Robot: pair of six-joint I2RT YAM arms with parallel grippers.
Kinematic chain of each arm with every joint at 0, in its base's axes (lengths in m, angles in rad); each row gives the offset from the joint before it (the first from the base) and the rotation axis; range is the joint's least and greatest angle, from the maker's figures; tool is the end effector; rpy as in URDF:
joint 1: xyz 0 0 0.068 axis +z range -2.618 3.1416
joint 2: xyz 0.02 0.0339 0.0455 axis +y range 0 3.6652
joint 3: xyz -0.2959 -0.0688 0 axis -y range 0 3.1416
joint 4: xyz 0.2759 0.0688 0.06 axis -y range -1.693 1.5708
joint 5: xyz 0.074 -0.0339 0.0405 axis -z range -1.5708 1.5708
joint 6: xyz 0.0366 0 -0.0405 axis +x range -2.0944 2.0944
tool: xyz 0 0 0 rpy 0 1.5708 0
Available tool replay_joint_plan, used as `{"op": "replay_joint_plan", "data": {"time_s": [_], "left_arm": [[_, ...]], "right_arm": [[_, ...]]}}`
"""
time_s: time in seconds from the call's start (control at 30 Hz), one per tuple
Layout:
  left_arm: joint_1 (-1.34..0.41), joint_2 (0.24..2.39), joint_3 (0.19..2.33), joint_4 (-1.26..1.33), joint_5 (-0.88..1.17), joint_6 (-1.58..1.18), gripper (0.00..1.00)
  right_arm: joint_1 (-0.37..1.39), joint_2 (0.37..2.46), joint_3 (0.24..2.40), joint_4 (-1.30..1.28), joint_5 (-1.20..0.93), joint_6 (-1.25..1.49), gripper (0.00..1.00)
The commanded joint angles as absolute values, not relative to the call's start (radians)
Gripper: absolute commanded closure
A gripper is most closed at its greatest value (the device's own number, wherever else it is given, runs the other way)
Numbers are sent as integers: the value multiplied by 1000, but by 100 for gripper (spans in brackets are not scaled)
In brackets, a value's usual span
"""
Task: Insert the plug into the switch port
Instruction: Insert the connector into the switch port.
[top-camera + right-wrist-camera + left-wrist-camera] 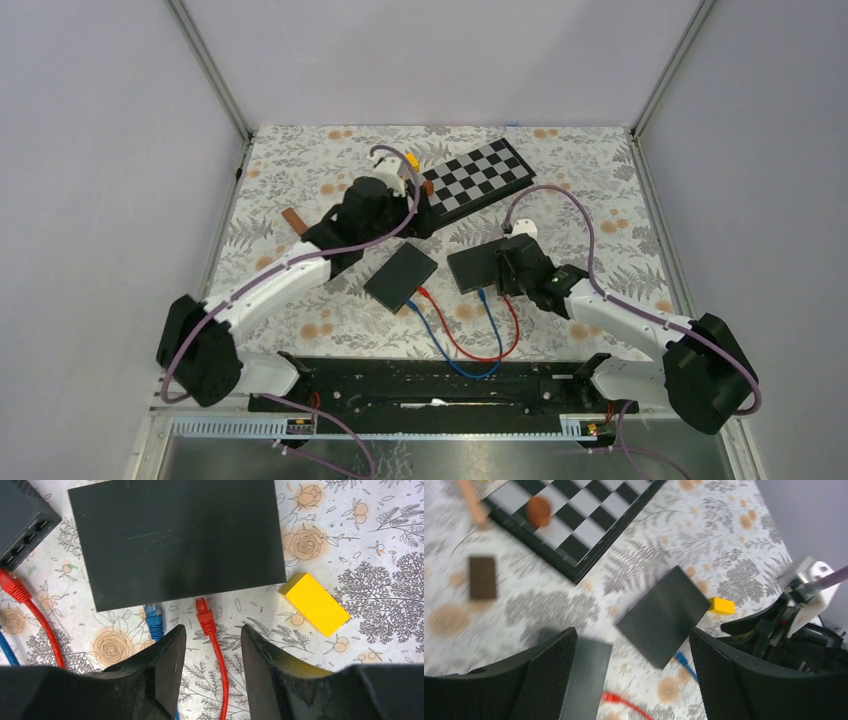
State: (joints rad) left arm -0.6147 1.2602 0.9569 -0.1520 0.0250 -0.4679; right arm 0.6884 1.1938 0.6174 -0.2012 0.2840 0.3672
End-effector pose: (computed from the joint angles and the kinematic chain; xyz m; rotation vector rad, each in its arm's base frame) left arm 0.2528 -0.1796 0.3215 0.1703 2.0926 -0.6973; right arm 0.2018 0.1527 0.2120 -0.2333 2.3065 0.2023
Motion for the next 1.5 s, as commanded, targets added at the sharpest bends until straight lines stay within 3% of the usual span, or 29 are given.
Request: {"op": "replay_joint_plan", "data": {"time_s": [0.0,0.3,0.8,0.87,1.03,1.2,1.33,1.47], "left_arm": [[-647,1423,1060,95,84,-366,16],[-647,1755,1246,110,301,-288,19],[-650,1915,1341,117,412,-233,21],[-652,1915,1338,113,415,-230,21],[-653,1906,1327,112,422,-227,21],[-655,1902,1322,114,423,-224,21],[-655,1904,1322,117,426,-225,22],[-656,1908,1321,120,437,-225,22]], "right_arm": [[637,1211,624,-178,222,357,48],[611,1247,584,-149,74,370,48],[609,1343,602,-214,126,444,50],[610,1357,608,-228,132,450,54],[609,1324,589,-250,148,472,76],[610,1243,566,-288,159,476,87],[610,1184,546,-290,131,483,93],[610,1182,535,-271,117,476,90]]}}
